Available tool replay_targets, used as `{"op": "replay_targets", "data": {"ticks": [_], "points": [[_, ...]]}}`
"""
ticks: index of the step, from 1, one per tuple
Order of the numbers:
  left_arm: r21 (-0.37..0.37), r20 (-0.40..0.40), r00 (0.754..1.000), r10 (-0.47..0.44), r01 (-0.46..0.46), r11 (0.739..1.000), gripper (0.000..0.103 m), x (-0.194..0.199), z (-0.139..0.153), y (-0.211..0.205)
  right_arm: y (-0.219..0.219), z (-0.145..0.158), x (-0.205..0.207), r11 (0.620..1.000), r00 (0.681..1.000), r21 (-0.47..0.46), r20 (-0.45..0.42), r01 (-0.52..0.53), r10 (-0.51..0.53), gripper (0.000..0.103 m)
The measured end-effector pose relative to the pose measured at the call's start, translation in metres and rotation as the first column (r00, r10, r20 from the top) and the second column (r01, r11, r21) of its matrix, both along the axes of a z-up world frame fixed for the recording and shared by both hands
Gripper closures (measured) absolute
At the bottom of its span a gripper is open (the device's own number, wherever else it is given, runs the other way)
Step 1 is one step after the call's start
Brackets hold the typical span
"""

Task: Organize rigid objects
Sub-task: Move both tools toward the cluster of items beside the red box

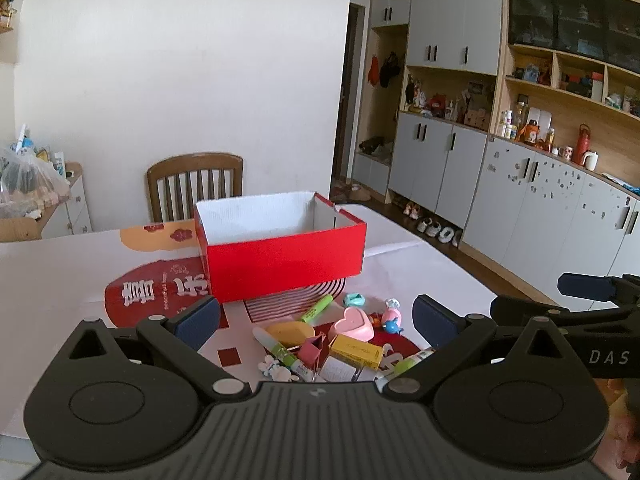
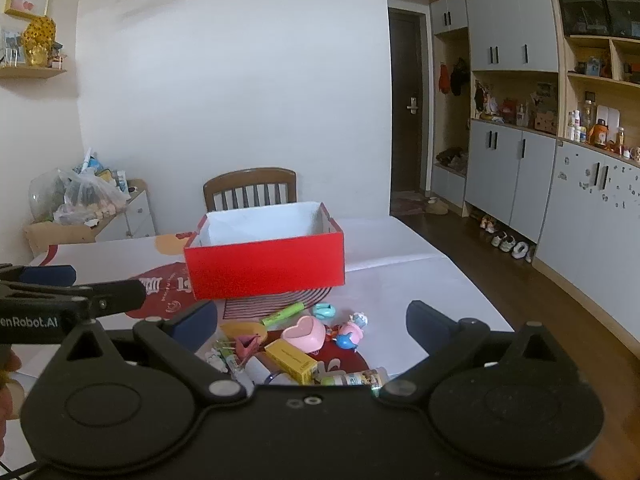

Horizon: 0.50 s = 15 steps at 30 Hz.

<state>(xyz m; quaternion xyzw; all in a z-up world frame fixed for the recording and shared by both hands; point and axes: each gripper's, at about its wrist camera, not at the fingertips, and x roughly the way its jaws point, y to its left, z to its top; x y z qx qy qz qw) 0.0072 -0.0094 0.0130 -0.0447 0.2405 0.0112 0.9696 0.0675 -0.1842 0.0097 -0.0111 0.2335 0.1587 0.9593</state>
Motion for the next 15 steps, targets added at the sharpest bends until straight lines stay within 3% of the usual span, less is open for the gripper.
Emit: {"op": "replay_targets", "data": {"ticks": [6,15], "points": [[-0.023,-0.062,0.998,0.020,-0.021,1.000,0.000,0.022,-0.017,0.003,-0.005,-0.015,0.016,1.000,0.998,-0.014,-0.061,0.002,-0.002,0.003],[0.005,-0.114,0.993,0.040,-0.039,0.999,0.000,0.062,-0.054,-0.004,-0.012,-0.053,0.055,0.998,0.990,-0.046,-0.140,-0.042,0.035,0.007]]}}
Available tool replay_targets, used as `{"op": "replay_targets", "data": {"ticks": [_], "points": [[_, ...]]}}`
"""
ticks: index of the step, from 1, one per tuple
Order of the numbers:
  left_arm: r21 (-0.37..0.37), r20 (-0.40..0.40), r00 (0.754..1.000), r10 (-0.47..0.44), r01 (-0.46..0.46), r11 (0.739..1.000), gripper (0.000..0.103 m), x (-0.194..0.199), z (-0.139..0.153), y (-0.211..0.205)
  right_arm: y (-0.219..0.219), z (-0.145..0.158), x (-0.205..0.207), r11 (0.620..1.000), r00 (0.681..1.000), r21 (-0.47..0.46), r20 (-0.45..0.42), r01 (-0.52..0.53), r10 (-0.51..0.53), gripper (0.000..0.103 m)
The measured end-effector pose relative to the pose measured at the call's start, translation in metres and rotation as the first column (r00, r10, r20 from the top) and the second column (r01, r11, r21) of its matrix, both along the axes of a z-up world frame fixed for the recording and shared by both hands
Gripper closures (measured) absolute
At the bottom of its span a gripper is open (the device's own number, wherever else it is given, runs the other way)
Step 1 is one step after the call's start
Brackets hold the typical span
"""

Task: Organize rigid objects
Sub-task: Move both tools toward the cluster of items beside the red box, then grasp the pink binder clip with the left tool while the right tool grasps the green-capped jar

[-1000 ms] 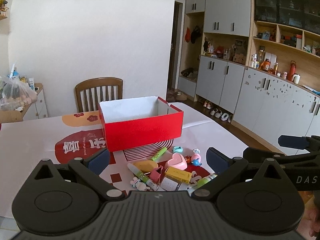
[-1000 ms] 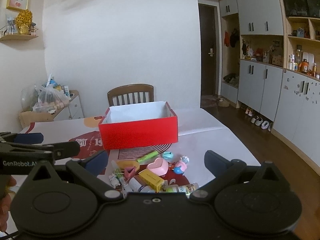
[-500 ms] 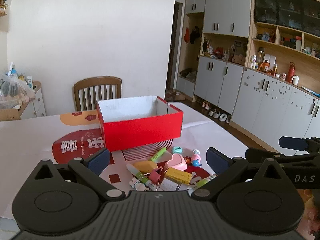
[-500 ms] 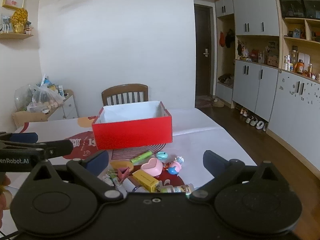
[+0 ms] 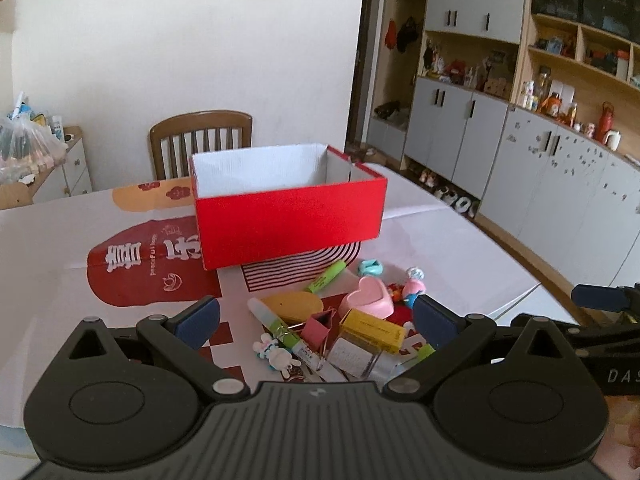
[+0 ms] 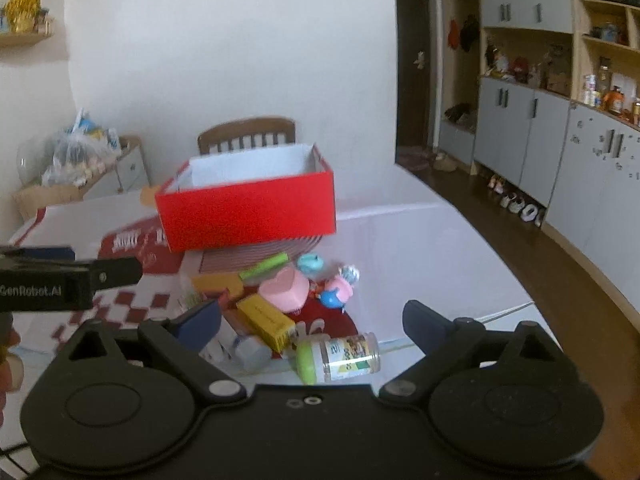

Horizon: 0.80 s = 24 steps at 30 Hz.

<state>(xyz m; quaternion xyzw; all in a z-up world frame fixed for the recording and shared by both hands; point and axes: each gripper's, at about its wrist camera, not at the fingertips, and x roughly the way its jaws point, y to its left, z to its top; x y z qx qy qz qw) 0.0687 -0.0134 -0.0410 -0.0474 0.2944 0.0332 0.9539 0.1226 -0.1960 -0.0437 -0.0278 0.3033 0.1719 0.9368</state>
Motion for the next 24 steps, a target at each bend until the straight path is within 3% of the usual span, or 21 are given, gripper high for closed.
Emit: {"op": "replay_targets", "data": {"ticks": [9,14,16,24], "points": [[-0.004,-0.083,0.997,0.004,-0.005,1.000,0.000,0.038,-0.036,-0.009,-0.001,-0.036,0.034,0.995,0.994,-0.076,-0.091,-0.070,0.063,0.013],[0.016,-0.116,0.992,0.051,-0.049,0.999,0.001,0.059,-0.054,-0.007,0.005,-0.056,0.050,0.986,0.984,-0.113,-0.147,-0.120,0.103,0.018],[0.019,-0.132,0.989,0.058,-0.056,0.998,0.011,0.068,-0.062,-0.004,0.005,-0.062,0.056,0.984,0.980,-0.118,-0.167,-0.131,0.110,0.021],[0.067,-0.154,0.987,0.045,-0.035,0.997,0.025,0.091,-0.079,-0.007,0.006,-0.078,0.072,0.978,0.965,-0.122,-0.221,-0.168,0.138,0.023]]}}
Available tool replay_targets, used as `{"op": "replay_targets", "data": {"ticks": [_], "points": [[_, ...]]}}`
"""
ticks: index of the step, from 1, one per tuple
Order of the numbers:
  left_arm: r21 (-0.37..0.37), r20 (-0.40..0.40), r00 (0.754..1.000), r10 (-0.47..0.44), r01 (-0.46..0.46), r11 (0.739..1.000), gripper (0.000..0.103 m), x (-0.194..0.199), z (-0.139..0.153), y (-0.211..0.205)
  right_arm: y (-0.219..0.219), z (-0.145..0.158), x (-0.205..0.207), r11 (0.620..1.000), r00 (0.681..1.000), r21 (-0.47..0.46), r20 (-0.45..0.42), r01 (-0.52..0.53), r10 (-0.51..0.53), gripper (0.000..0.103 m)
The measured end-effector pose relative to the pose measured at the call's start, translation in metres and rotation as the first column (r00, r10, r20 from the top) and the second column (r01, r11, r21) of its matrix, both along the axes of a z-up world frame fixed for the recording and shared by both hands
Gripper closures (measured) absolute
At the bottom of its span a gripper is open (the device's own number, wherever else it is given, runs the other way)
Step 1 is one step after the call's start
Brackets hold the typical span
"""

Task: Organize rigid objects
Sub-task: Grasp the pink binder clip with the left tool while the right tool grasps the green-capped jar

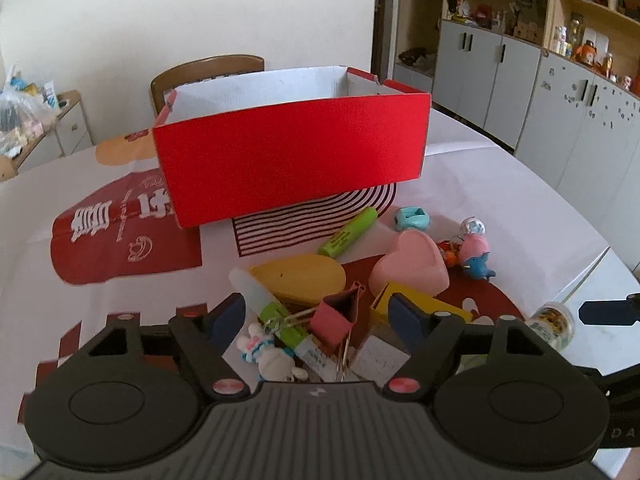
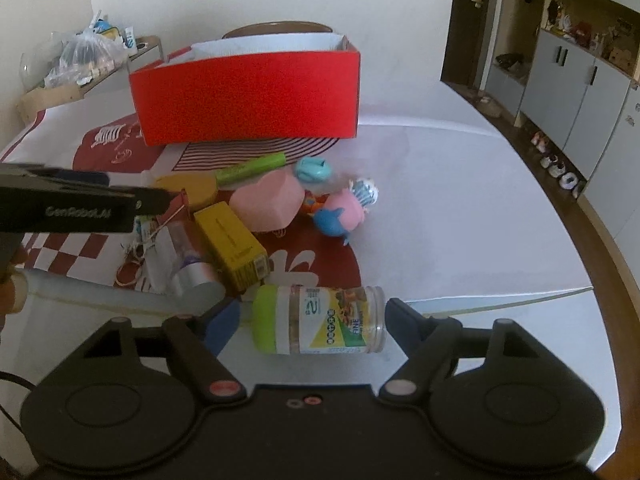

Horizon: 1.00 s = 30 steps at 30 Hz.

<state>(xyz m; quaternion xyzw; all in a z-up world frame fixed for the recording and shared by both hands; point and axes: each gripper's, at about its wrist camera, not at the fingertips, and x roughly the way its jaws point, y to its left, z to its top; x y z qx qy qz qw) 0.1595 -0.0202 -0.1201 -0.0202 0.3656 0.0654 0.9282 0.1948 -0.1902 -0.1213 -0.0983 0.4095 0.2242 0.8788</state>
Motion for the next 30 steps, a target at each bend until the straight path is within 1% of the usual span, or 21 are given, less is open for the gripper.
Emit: {"op": "replay_targets", "data": {"ticks": [3,7,8,9,10,13,16,18,22,23,27,30], "points": [[0.031,-0.009,1.000,-0.026,0.026,0.999,0.038,0.008,-0.005,-0.003,0.000,-0.004,0.004,1.000,1.000,-0.010,-0.006,-0.002,0.002,0.023],[0.054,-0.031,0.998,-0.048,0.050,0.997,0.041,0.017,-0.014,-0.005,-0.002,-0.008,0.008,1.000,1.000,-0.014,-0.021,-0.009,0.009,0.022],[0.061,-0.037,0.998,-0.052,0.054,0.997,0.043,0.019,-0.016,-0.005,-0.002,-0.010,0.009,1.000,1.000,-0.016,-0.025,-0.011,0.011,0.021],[0.065,-0.042,0.997,-0.058,0.060,0.996,0.048,0.020,-0.017,-0.006,-0.002,-0.010,0.010,1.000,1.000,-0.015,-0.025,-0.012,0.012,0.020],[0.069,-0.046,0.997,-0.062,0.065,0.995,0.051,0.022,-0.019,-0.007,-0.003,-0.011,0.011,1.000,1.000,-0.013,-0.026,-0.014,0.013,0.020],[0.088,-0.059,0.996,-0.066,0.071,0.994,0.052,0.026,-0.023,-0.008,-0.003,-0.012,0.013,1.000,1.000,-0.018,-0.024,-0.021,0.020,0.020],[0.088,-0.075,0.994,-0.078,0.085,0.992,0.063,0.031,-0.027,-0.010,-0.002,-0.015,0.016,0.999,0.999,-0.019,-0.028,-0.026,0.025,0.020],[0.102,-0.083,0.993,-0.079,0.087,0.991,0.069,0.032,-0.029,-0.012,-0.002,-0.015,0.017,0.999,0.999,-0.018,-0.028,-0.030,0.030,0.020],[0.100,-0.081,0.994,-0.078,0.086,0.991,0.071,0.033,-0.030,-0.011,-0.003,-0.015,0.019,0.999,0.999,-0.010,-0.033,-0.036,0.036,0.021],[0.100,-0.079,0.994,-0.079,0.087,0.991,0.073,0.032,-0.030,-0.011,-0.003,-0.015,0.020,0.999,0.999,-0.010,-0.034,-0.037,0.037,0.021],[0.116,-0.071,0.995,-0.069,0.077,0.990,0.077,0.032,-0.029,-0.012,-0.005,-0.013,0.022,0.999,0.999,-0.010,-0.037,-0.037,0.037,0.022],[0.103,-0.071,0.996,-0.060,0.067,0.992,0.077,0.031,-0.026,-0.011,-0.007,-0.008,0.024,0.999,0.999,0.000,-0.039,-0.037,0.037,0.022]]}}
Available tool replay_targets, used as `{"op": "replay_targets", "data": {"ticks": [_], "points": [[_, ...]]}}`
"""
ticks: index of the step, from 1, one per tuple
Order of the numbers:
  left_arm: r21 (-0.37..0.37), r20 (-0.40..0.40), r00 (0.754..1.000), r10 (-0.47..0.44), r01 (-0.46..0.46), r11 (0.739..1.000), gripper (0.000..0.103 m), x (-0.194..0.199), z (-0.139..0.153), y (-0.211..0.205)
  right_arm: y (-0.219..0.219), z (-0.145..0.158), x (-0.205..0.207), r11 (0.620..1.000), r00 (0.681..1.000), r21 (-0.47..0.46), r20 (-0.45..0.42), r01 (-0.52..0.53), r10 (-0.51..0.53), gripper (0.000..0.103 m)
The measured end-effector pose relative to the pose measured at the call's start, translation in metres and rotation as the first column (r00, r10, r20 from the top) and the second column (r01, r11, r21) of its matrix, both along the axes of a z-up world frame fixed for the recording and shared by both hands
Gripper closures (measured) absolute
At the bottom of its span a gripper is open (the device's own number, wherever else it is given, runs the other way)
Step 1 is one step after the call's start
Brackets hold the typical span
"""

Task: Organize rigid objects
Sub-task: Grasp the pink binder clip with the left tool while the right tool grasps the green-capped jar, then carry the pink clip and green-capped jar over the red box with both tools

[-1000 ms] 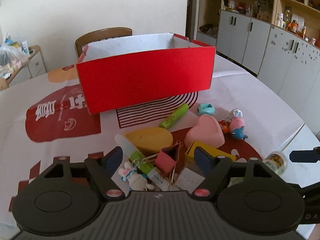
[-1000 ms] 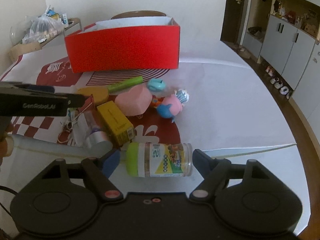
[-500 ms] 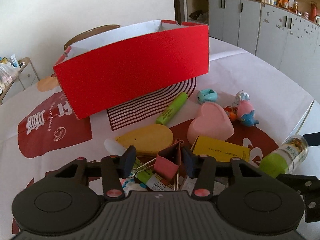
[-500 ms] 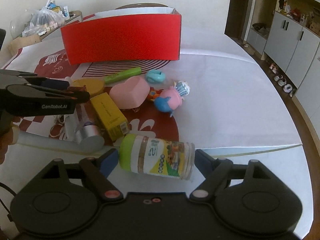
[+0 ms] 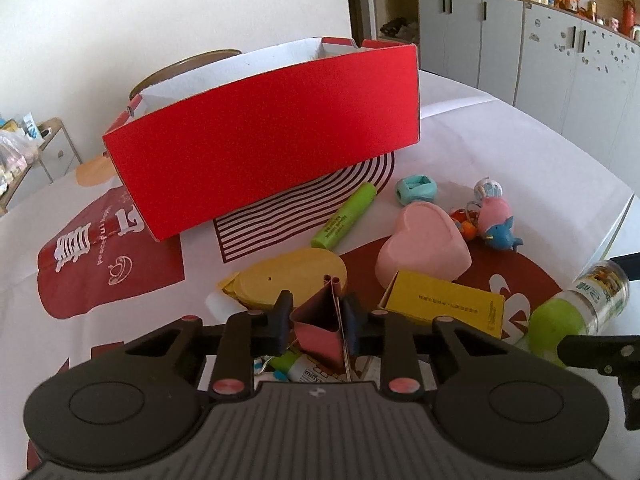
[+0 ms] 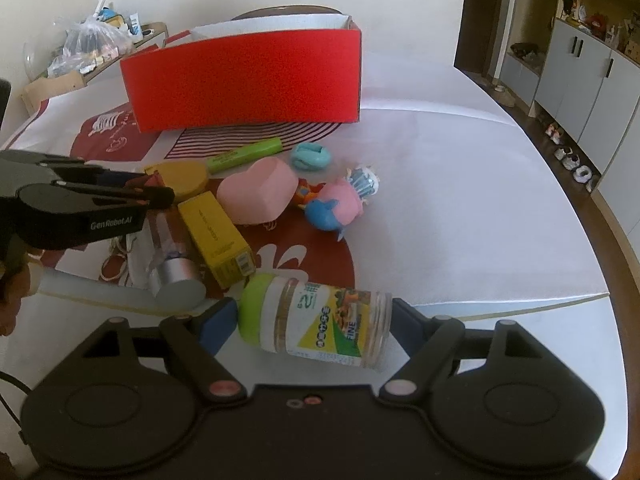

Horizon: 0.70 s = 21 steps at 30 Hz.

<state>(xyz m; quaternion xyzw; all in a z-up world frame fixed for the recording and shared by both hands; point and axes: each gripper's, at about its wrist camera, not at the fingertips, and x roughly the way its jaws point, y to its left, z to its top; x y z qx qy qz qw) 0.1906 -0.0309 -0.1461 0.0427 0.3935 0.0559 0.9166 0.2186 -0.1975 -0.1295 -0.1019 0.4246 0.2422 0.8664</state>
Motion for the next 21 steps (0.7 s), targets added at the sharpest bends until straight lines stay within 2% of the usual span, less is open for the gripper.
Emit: {"op": "replay_targets", "data": {"ticks": [10,21], "points": [[-0.046,0.003,0.999,0.046,-0.045,0.998,0.079,-0.006,0.022,0.004,-0.003,0.030,0.010,0.998,0.998,0.036,0.038,-0.049,0.048,0.022],[-0.123,0.024,0.991,0.134,-0.130,0.984,0.080,-0.009,0.055,0.023,0.003,0.068,0.044,0.988,0.989,0.084,0.077,-0.132,0.125,0.022]]}}
